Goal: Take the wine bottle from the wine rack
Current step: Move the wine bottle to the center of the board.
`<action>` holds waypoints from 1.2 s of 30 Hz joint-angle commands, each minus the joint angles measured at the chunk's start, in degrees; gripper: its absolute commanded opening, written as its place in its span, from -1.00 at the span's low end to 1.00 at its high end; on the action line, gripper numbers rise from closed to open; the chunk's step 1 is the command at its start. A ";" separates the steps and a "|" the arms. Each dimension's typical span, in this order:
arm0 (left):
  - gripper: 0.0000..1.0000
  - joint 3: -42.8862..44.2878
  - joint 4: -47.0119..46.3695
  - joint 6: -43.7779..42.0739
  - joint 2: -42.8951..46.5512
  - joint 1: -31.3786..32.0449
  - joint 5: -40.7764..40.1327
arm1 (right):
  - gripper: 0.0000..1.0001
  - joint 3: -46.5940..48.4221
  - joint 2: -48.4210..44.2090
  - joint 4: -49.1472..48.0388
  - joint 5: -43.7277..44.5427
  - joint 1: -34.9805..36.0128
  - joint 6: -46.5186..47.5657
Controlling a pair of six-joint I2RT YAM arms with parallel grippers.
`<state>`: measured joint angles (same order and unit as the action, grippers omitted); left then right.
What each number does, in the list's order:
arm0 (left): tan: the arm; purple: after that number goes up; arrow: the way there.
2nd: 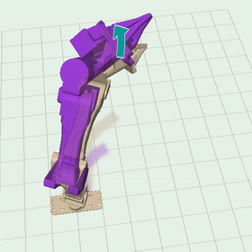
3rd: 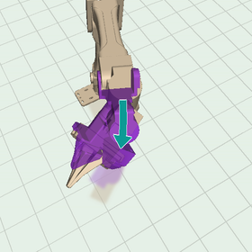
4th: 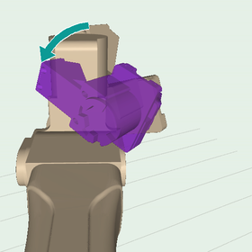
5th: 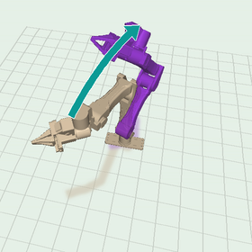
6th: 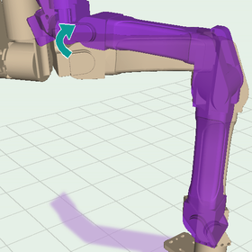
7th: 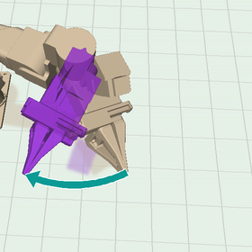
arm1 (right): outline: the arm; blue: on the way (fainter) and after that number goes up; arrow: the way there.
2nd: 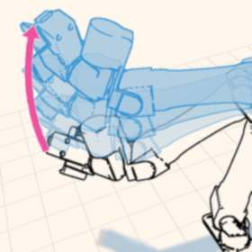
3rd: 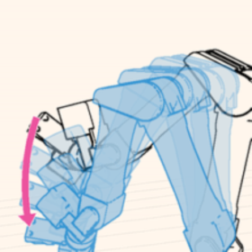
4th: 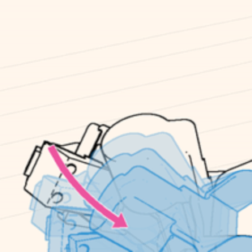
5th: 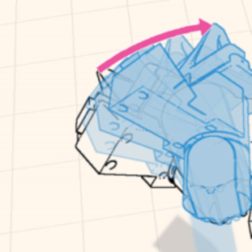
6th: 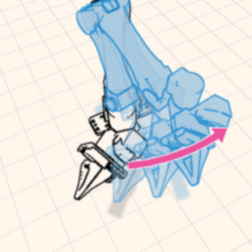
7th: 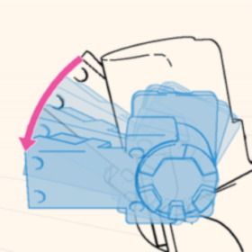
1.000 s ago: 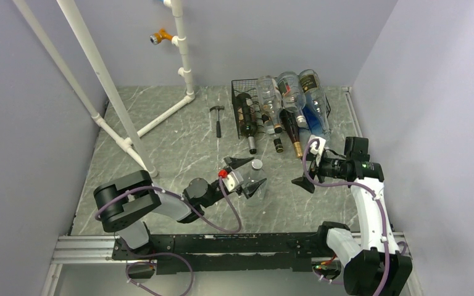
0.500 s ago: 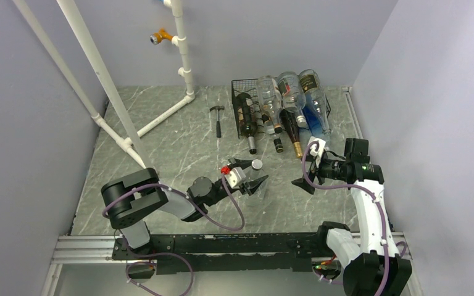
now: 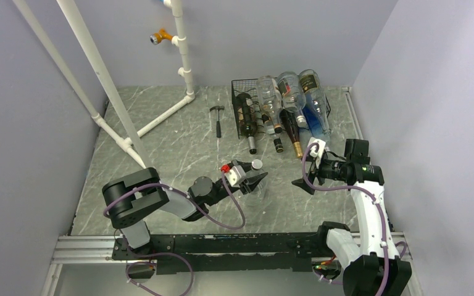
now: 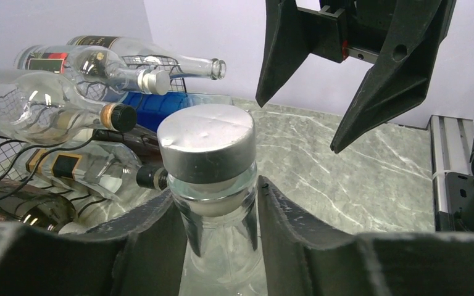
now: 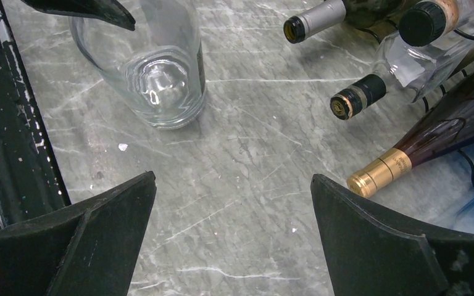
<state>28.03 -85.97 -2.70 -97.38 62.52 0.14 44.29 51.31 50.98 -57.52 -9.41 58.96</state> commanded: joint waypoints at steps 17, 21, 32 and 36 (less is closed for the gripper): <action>-1.00 0.74 3.04 2.26 14.10 0.06 -4.38 | 0.99 -1.28 -1.60 -1.09 0.84 0.01 1.60; -1.00 1.47 7.92 2.35 17.91 -0.35 -4.29 | 0.99 -1.85 -2.11 -1.49 1.81 0.01 1.81; -1.00 2.06 15.46 5.67 23.59 -2.96 -3.78 | 0.99 -2.54 -2.49 -1.83 3.23 0.27 2.45; -1.00 2.16 17.85 6.93 24.91 -4.70 -3.57 | 0.99 -2.72 -2.51 -2.00 3.54 0.27 2.56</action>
<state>26.68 -59.86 1.74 -77.41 59.40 -3.90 41.67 49.71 50.76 -54.02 -9.30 60.40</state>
